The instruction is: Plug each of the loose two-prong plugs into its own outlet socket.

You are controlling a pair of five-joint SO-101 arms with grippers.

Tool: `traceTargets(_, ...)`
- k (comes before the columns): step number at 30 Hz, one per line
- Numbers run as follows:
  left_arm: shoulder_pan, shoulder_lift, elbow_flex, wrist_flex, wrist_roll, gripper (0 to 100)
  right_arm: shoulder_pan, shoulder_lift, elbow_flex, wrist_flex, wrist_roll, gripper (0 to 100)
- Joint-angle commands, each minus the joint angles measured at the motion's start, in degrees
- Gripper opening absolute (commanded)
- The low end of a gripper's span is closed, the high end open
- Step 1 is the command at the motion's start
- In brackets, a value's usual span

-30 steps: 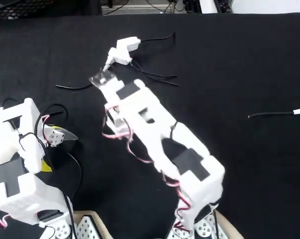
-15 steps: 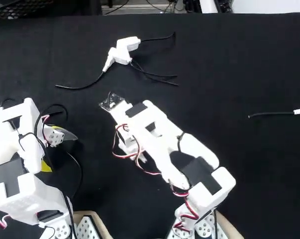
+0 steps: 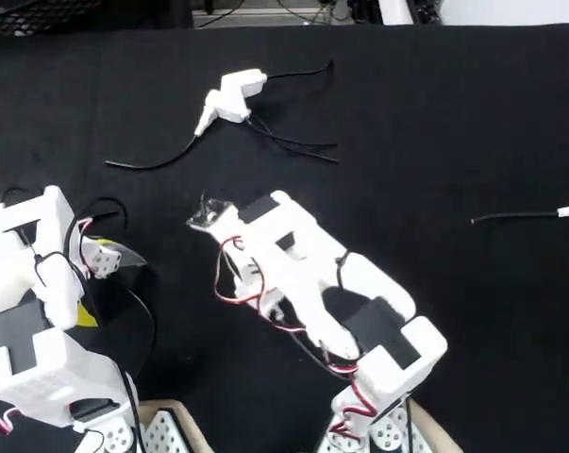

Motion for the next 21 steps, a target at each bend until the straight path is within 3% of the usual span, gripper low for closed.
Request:
traceTargets(1, -0.4, -1.1, -1.8, 0.0, -0.1, 45, -0.6, -2.6, 0.0, 0.2, 1.1, 11.2)
traceTargets(8, -0.4, -1.1, -1.8, 0.0, -0.1, 45, -0.7, -2.5, 3.0, -5.2, 1.1, 3.0)
traceTargets(21, -0.4, -1.1, -1.8, 0.0, -0.1, 45, -0.8, -3.1, 3.8, -6.6, 1.1, 1.2)
